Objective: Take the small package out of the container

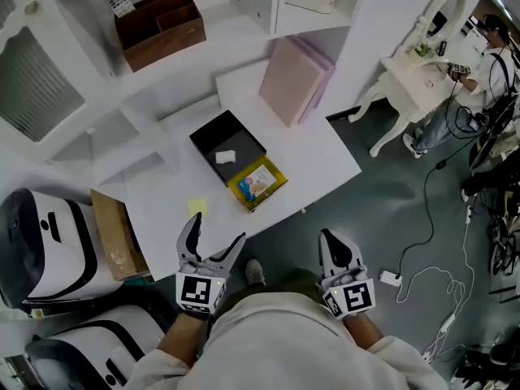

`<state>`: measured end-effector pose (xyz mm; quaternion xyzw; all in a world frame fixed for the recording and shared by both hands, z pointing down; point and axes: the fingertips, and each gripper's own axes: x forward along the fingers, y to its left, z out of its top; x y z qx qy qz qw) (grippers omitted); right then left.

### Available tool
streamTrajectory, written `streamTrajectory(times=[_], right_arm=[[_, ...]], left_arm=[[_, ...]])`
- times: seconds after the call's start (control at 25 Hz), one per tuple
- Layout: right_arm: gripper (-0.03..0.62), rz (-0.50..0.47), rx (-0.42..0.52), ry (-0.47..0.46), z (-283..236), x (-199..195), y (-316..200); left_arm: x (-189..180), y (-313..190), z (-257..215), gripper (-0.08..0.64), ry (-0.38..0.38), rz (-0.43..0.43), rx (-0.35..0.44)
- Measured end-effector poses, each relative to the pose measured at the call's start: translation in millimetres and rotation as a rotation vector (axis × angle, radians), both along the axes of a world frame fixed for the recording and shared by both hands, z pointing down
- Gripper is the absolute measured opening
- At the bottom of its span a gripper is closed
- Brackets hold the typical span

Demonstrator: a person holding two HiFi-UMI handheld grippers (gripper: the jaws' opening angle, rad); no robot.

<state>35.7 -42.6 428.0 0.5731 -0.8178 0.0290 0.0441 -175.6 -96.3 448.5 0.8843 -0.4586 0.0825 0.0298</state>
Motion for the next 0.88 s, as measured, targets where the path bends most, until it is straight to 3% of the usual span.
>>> streamTrajectory(times=[0.2,0.48,0.88], right_arm=[[0.025,0.002,-0.011,-0.006,4,8,-25],[0.025,-0.039,-0.015,-0.014,10,28,-65],[0.025,0.005,-0.045,-0.017,16,96,-104]], left_arm=[[9,-26,10,0.439,-0.026,0.015,-0.022],[31,-64,40,0.439,-0.129,0.019,-0.059],[75,-122,139,0.437,-0.328,0.088,-0.231]])
